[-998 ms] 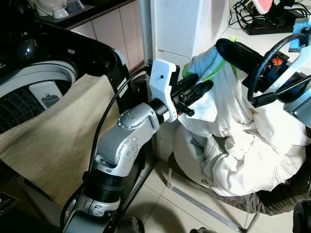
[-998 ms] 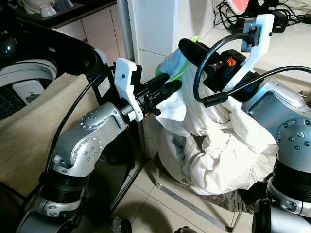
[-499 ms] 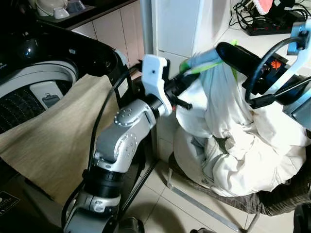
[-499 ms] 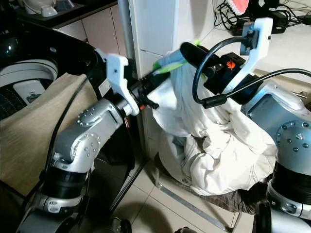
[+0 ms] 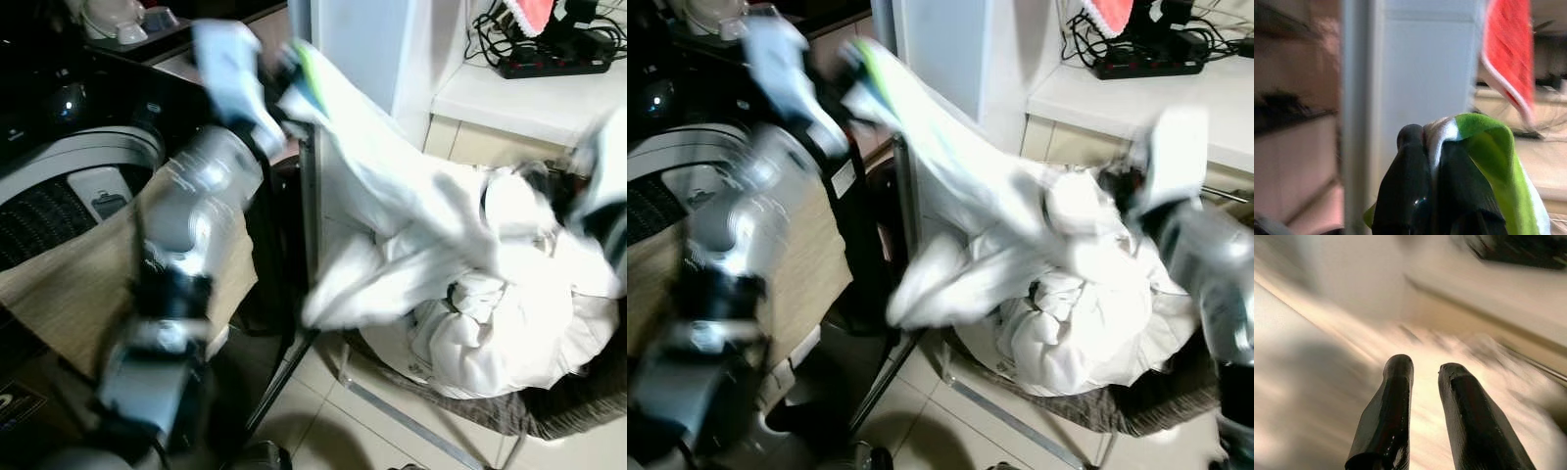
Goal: Clothes washing
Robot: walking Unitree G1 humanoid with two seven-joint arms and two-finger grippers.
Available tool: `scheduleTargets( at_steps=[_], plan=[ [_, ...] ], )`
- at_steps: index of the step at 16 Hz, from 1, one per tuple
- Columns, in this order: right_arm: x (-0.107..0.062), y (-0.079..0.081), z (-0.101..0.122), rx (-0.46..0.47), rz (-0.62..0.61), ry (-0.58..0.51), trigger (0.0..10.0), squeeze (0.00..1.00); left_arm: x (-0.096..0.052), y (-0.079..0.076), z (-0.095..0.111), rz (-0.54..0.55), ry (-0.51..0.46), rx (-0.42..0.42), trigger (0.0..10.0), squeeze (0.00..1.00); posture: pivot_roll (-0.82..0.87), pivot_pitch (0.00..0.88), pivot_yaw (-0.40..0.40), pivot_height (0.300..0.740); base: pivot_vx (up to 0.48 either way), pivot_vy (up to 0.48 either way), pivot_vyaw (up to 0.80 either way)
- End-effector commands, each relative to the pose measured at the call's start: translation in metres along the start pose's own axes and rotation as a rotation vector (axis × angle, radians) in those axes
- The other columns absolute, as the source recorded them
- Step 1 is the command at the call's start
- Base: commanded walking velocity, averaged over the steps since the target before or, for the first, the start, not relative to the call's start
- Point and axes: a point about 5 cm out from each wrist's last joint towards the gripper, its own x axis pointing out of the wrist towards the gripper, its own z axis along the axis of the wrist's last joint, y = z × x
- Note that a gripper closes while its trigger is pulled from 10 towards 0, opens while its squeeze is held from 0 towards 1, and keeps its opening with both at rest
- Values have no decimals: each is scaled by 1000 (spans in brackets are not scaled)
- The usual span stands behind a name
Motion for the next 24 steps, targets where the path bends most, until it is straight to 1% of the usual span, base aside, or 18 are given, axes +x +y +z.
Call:
scheduleTargets(
  at_steps=[1,3,4,5,6,7,9,10,11,12,13,14,15,16,18,20,21,24],
  plan=[
    [1,11,-2,9,26,-6,10000,0,6,10,11,32,-22,58,0,0,-100,0,81,740,0,0,0],
    [1,17,-4,21,52,-13,10000,0,9,22,23,59,-37,111,0,0,-100,0,81,740,0,0,0],
    [0,22,-3,3,81,-21,10000,0,13,38,44,95,-62,209,0,0,-98,0,80,740,0,0,0],
    [0,25,-2,-7,99,-25,10000,0,16,50,61,128,-89,265,0,0,-97,0,79,740,0,0,0],
    [-1,30,0,-20,137,-41,10000,0,18,81,127,269,-217,493,0,0,-97,0,79,740,0,0,0],
    [0,32,1,-33,139,-51,10000,0,4,100,198,453,-363,785,0,0,-89,0,84,740,0,0,0],
    [1,32,1,-44,130,-57,10000,0,-12,107,247,580,-449,1007,0,0,-85,0,86,740,0,0,0],
    [1,33,1,-45,129,-61,10000,0,-19,111,265,619,-423,1111,0,0,-85,0,86,740,0,0,0],
    [2,37,1,-44,146,-65,10000,0,-21,120,262,630,-338,1168,0,0,-85,0,86,740,0,0,0],
    [2,44,1,-49,178,-69,10000,0,-20,132,245,609,-244,1131,0,0,-85,0,86,740,0,0,0],
    [0,55,4,-48,240,-87,10000,0,-11,147,196,477,0,1022,0,0,-68,0,77,740,0,0,0],
    [-2,65,8,-55,312,-106,10000,0,-10,156,149,370,177,906,0,0,-67,0,73,740,0,0,0],
    [-2,65,8,-55,312,-106,10000,0,-10,156,149,370,177,906,0,0,-67,0,73,740,0,0,0],
    [-6,77,13,-65,384,-129,10000,0,-15,164,104,304,339,812,10000,0,-68,0,71,740,0,0,0],
    [-13,96,21,-64,493,-168,10000,0,-31,173,51,260,550,724,10000,0,-76,2,71,740,0,0,0],
    [-22,111,24,-87,602,-190,10000,0,-42,179,35,263,656,680,10000,0,-79,3,73,740,0,0,0],
    [-27,115,23,-99,649,-193,10000,0,-50,184,32,268,746,698,10000,1000,-80,5,73,740,0,0,0],
    [-30,117,20,-115,683,-183,10000,0,-62,193,31,237,897,808,10000,1000,-80,3,74,740,0,0,0]
  ],
)
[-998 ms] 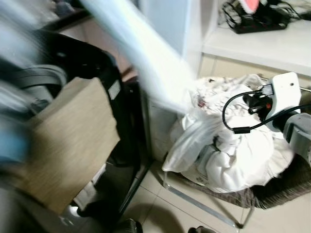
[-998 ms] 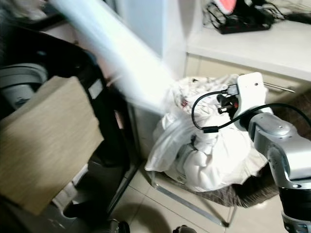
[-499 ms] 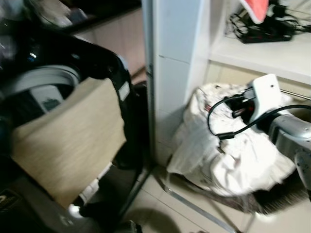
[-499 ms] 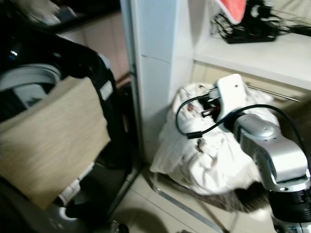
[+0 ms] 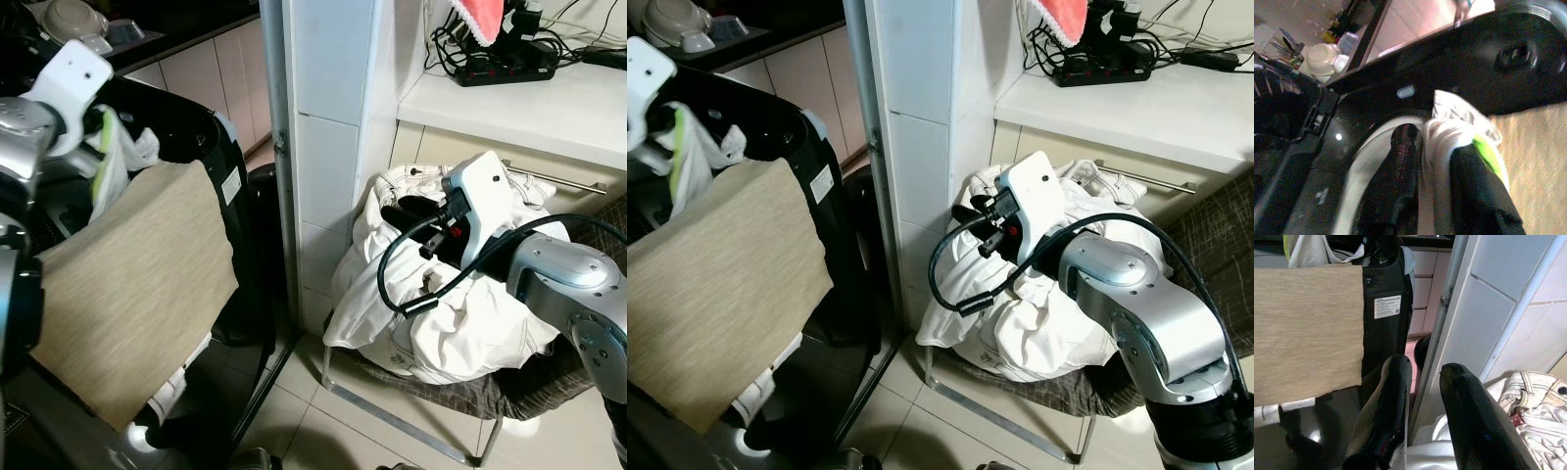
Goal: Clothes washing
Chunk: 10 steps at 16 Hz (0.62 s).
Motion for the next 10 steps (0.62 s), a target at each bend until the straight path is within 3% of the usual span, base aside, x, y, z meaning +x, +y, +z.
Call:
scheduleTargets(
  at_steps=[1,5,8,9,10],
  plan=[
    [-2,4,1,-14,20,11,10000,0,-3,6,-1,-2,32,46,10000,1000,-80,3,74,740,0,0,0],
    [-2,2,-2,-21,26,28,10000,0,-8,14,-15,41,128,170,10000,1000,-75,0,72,740,0,0,0],
    [-1,-5,-5,-11,-24,42,10000,0,-9,16,-19,48,148,184,10000,1000,-76,0,70,740,0,0,0],
    [0,-14,-8,4,-107,58,10000,0,-6,11,-13,25,75,107,10000,1000,-78,0,70,740,0,0,0],
    [0,-29,-17,24,-233,111,10000,0,-1,-2,6,-51,-84,-53,10000,1000,-80,0,73,740,0,0,0]
  ],
)
